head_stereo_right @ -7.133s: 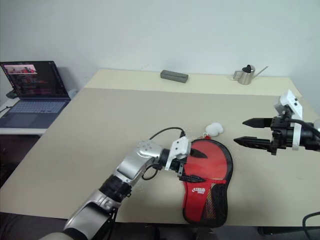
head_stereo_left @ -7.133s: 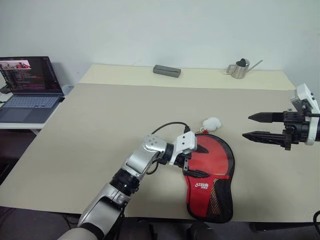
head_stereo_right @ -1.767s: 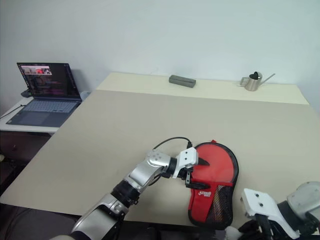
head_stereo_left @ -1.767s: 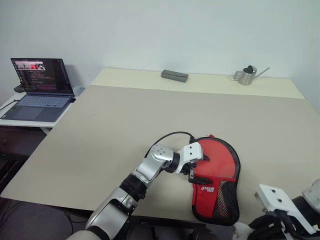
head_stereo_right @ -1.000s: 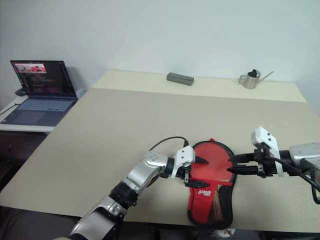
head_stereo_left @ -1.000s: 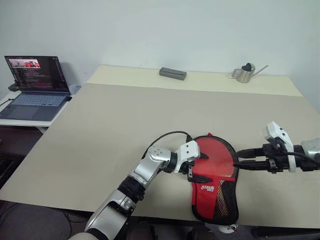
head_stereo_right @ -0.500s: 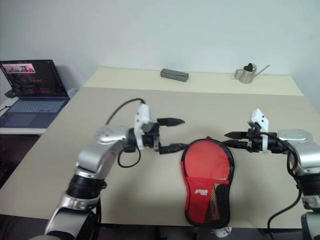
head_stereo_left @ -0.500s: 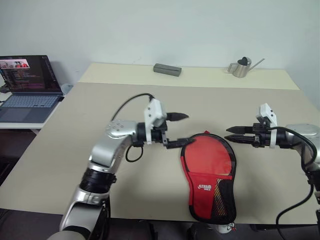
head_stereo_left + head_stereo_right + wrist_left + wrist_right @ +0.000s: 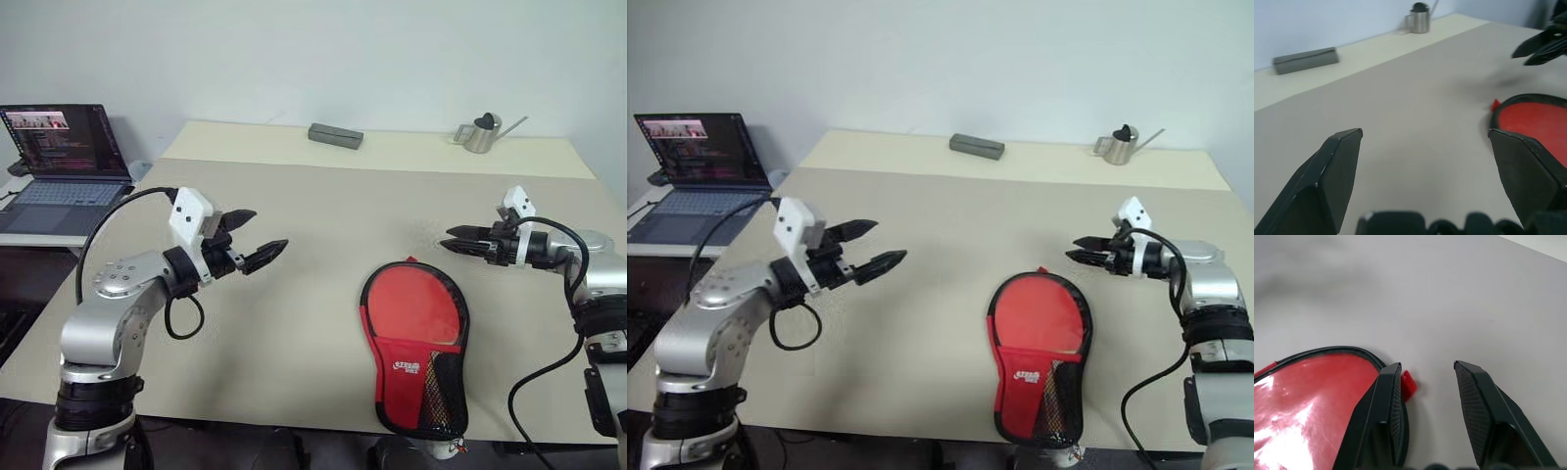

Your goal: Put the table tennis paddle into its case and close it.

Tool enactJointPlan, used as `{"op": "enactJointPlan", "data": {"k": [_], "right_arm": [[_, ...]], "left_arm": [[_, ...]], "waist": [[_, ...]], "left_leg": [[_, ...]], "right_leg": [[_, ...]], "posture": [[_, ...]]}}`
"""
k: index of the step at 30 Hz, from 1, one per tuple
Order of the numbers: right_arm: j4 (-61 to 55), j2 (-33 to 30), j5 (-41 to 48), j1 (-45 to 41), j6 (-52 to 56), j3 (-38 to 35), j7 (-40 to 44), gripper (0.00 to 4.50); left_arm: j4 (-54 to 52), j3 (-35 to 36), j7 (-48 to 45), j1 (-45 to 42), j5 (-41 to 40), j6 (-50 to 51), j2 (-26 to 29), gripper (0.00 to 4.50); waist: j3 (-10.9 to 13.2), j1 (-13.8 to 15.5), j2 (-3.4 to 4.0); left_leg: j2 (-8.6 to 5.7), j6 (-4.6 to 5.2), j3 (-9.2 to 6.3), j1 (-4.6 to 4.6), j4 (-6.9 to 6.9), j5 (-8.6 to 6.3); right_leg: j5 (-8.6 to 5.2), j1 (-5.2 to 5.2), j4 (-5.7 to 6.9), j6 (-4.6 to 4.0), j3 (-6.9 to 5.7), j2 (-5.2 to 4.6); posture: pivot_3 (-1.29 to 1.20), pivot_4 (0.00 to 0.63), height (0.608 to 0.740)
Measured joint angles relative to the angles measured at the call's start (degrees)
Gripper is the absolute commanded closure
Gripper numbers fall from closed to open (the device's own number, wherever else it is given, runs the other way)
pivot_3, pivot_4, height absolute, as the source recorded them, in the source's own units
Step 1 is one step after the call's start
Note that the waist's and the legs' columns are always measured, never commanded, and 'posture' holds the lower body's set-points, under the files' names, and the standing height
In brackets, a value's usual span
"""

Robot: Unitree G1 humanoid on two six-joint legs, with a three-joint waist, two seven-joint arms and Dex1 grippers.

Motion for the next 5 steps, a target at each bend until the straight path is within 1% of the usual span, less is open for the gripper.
{"op": "enactJointPlan", "data": {"k": [5], "right_arm": [[-7.1,-1.6,0.1,4.5,3.7,-1.6,-1.3,2.61]], "left_arm": [[3.4,-3.4,-0.4,-0.7,1.7,-3.3,0.3,0.0]], "waist": [[0.0,-0.3,0.01]], "left_leg": [[-0.01,-0.01,0.08,0.01,-0.02,0.0]], "right_leg": [[0.0,-0.11,0.12,0.0,0.01,0.18]], "posture": [[0.0,0.15,0.74]]}}
